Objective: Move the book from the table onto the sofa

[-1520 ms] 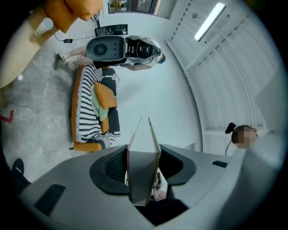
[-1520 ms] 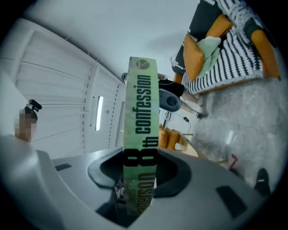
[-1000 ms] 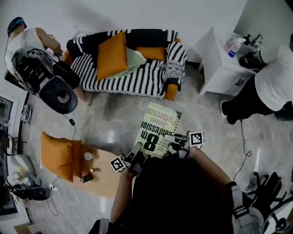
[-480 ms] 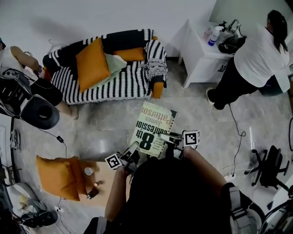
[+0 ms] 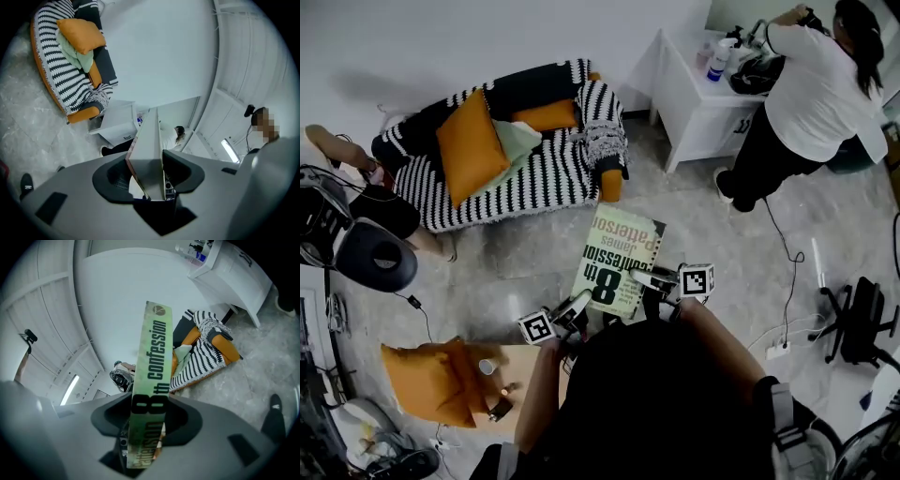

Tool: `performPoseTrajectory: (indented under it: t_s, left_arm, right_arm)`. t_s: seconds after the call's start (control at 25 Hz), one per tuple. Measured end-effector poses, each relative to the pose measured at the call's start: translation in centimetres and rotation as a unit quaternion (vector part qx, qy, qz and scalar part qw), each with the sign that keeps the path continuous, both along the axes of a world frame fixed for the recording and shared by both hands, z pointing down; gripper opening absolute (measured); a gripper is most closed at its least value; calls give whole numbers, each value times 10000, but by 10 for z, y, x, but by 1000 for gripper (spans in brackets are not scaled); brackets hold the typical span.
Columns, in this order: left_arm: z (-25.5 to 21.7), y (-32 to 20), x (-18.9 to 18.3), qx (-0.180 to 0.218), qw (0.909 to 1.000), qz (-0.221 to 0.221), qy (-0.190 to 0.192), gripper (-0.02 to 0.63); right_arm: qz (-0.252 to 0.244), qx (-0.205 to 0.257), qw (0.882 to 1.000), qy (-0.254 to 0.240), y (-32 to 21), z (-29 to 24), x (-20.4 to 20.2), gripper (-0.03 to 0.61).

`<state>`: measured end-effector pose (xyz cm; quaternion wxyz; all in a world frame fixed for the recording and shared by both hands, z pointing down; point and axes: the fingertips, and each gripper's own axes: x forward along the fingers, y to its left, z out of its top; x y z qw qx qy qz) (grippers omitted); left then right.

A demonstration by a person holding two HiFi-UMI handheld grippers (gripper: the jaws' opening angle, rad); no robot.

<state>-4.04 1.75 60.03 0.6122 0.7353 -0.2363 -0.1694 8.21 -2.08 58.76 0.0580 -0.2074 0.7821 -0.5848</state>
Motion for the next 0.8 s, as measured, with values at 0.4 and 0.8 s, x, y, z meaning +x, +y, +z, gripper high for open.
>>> performPoseTrajectory:
  t_s: [0.4, 0.8]
  left_arm:
    - [-3, -29, 39, 42, 9987, -268, -433, 193]
    - [-4, -95, 117, 99, 9935, -711, -885, 199]
  right_arm:
    - [-277, 259, 9992, 156, -48, 1, 33, 190]
    - [-909, 211, 9954, 217, -129, 10, 100, 206]
